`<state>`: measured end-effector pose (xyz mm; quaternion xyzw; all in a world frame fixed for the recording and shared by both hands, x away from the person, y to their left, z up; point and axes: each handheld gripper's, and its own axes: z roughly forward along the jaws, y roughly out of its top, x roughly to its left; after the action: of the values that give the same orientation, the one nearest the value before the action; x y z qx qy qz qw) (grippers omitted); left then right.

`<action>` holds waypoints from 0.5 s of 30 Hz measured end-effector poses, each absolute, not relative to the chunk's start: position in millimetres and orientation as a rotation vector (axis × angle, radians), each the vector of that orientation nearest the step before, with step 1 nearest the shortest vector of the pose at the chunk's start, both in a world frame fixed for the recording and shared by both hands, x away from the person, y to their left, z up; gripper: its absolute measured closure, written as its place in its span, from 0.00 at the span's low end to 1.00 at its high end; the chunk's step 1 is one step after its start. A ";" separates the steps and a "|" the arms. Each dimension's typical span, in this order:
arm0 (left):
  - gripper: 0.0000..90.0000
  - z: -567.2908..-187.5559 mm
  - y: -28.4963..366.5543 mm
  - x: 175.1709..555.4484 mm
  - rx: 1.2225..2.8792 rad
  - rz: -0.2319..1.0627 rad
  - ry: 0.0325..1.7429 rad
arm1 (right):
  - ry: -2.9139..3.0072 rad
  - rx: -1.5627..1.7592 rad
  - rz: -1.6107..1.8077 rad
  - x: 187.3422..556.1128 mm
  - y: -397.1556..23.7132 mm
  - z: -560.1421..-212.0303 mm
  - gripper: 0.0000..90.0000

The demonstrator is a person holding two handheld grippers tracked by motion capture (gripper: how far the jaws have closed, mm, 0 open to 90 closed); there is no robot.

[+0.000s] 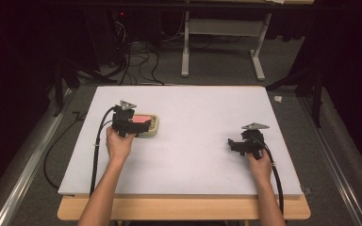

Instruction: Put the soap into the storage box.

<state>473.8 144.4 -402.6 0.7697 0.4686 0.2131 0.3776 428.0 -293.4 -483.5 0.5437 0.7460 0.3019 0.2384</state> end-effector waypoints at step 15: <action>0.16 -396.6 151.9 457.5 1.940 0.540 1.168 | 2.043 1.489 0.826 428.0 -293.3 -483.5 0.18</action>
<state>457.5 151.9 -396.6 0.7654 0.4606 0.2130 0.3957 428.0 -293.3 -483.5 0.5437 0.7460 0.3016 0.2384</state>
